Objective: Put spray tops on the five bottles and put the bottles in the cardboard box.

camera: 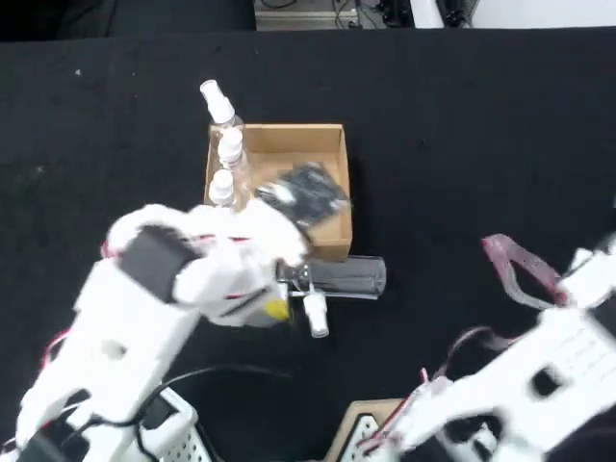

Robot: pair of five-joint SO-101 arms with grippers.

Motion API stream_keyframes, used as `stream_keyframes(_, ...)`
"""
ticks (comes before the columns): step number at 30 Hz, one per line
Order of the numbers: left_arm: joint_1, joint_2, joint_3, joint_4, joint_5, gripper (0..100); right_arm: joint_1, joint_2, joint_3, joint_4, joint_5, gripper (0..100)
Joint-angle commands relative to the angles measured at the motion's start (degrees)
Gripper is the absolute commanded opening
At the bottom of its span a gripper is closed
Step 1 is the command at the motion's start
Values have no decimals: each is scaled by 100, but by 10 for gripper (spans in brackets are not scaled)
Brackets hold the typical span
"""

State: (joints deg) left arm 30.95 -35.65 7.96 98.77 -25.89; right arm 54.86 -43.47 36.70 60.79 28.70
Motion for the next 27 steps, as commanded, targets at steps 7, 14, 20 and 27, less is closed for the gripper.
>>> stream_keyframes(7, 541, 466, 2545, -2796, -35, 270, 536, 1455, -637, -273, 26, 11)
stream_keyframes(14, 752, 492, 3609, -4255, 387, 274, 492, 1464, -699, -281, -9, 11)
stream_keyframes(20, 787, 527, 3749, -4853, 1486, 276, 492, 1464, -673, -571, -554, 11)
stream_keyframes(27, 804, 536, 3864, -4897, 2145, 276, 492, 1490, -673, -1609, -1978, 11)
